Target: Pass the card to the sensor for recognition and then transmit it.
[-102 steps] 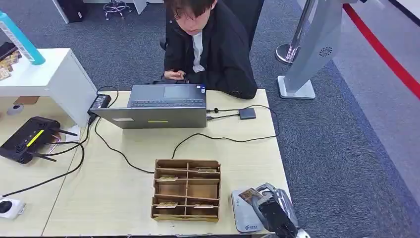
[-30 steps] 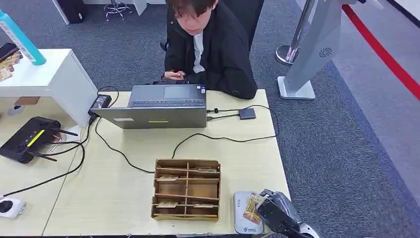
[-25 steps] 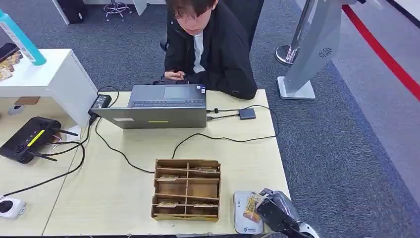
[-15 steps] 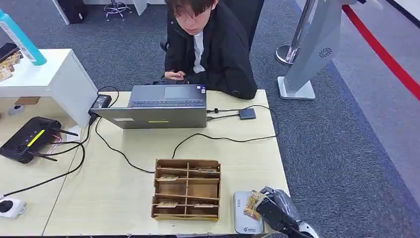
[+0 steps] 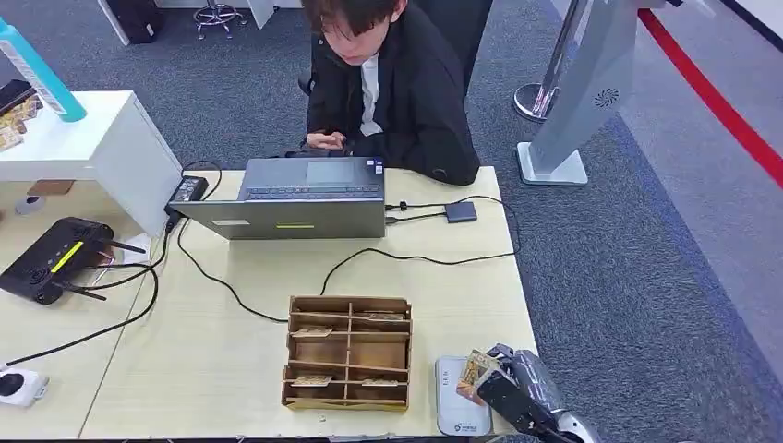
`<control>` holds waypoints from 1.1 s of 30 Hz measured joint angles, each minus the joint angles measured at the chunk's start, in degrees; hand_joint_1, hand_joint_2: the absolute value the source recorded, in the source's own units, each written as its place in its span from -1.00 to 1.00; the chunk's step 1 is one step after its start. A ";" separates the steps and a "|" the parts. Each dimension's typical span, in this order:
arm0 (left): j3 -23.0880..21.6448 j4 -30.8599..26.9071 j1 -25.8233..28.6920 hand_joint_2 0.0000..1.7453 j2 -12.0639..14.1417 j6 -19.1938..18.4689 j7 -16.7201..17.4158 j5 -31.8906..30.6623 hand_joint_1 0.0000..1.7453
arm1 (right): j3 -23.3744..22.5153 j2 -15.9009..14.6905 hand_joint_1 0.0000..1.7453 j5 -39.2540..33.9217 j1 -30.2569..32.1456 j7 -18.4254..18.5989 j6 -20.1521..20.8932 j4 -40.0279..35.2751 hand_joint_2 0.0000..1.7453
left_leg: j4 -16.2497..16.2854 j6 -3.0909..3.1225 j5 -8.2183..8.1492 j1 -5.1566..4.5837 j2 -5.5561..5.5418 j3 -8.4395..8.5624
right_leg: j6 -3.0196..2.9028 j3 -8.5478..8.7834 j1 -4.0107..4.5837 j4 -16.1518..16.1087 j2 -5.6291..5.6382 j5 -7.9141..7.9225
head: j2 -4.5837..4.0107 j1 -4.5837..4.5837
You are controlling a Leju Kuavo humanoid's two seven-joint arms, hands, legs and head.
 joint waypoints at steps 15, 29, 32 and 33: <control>1.82 0.00 0.17 -1.00 0.00 0.02 -0.13 -2.49 -1.00 | -0.04 0.02 1.00 1.31 0.02 -1.99 -1.49 -0.15 1.00 | 0.00 0.00 0.00 0.00 0.00 -0.01 | 0.00 0.00 0.00 0.00 0.00 0.00 | 0.00 0.00; 5.33 -2.69 -11.18 -1.00 -10.71 56.86 -4.90 -9.70 -1.00 | -3.89 6.03 1.00 13.07 4.32 -0.46 -8.46 -10.05 1.00 | 0.01 0.06 0.27 -0.06 -0.13 -0.22 | 0.04 -0.12 -0.07 -0.02 -0.20 0.26 | 0.00 0.02; 5.29 -2.99 -12.22 -1.00 -11.59 50.91 -5.29 -9.81 -1.00 | -5.05 7.65 1.00 13.51 4.63 -2.56 -8.09 -12.87 1.00 | 0.04 0.05 0.27 -0.07 -0.05 -0.18 | 0.04 -0.19 -0.05 -0.02 -0.07 0.28 | 0.00 0.00; 5.27 -2.99 -12.32 -1.00 -11.76 50.43 -5.46 -9.77 -1.00 | -5.37 8.02 1.00 13.57 4.66 -3.36 -7.67 -13.42 1.00 | 0.03 0.05 0.27 -0.06 -0.03 -0.18 | 0.04 -0.20 -0.05 -0.02 -0.06 0.27 | 0.00 -0.02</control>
